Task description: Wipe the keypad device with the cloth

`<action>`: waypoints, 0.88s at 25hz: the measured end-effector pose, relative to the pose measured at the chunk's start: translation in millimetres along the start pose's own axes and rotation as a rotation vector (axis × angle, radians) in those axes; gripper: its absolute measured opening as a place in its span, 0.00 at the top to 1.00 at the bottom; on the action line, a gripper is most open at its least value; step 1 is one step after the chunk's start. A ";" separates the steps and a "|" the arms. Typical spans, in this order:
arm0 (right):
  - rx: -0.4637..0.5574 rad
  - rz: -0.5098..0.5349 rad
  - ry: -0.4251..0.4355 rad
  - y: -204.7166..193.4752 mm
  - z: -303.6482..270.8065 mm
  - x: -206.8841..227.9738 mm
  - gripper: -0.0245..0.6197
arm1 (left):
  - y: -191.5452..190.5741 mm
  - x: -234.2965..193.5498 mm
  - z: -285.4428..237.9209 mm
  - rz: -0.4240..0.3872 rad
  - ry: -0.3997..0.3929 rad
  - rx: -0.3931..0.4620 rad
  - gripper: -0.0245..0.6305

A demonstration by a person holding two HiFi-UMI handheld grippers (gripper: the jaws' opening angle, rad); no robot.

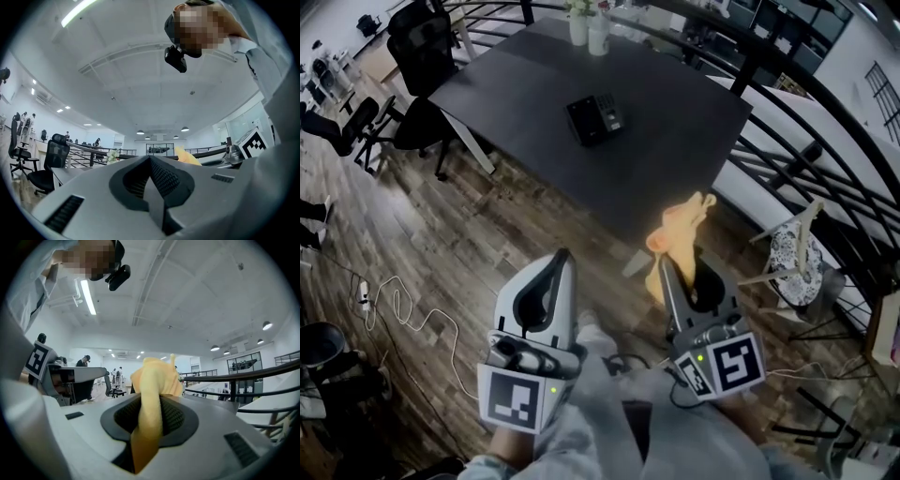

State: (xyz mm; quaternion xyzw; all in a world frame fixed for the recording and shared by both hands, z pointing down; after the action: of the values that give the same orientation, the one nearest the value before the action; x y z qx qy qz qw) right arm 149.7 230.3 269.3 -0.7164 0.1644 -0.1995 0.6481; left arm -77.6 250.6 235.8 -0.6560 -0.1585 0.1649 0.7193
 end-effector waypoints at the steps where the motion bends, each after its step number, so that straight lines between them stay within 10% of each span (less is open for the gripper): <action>1: -0.001 0.001 -0.001 1.2 -7.9 0.7 0.81 | 0.3 -6.3 -5.1 -0.002 -0.002 0.001 0.94; 22: -0.007 0.012 -0.058 8.0 -134.6 0.1 0.80 | -18.1 -118.2 -75.5 0.015 -0.053 0.003 0.94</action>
State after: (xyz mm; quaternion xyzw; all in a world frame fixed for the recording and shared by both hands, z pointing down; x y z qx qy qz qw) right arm 82.8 113.3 272.2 -0.7231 0.1505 -0.1740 0.6514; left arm -149.4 129.2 245.7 -0.6515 -0.1723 0.1878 0.7145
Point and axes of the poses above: the fingertips, and each gripper's own axes: z backward along the fingers, x to its right, y out of its top, the point moved 10 cm from there along z, backward along the fingers, and after that the axes turned 2 degrees about -z, right-handed, at the moved point
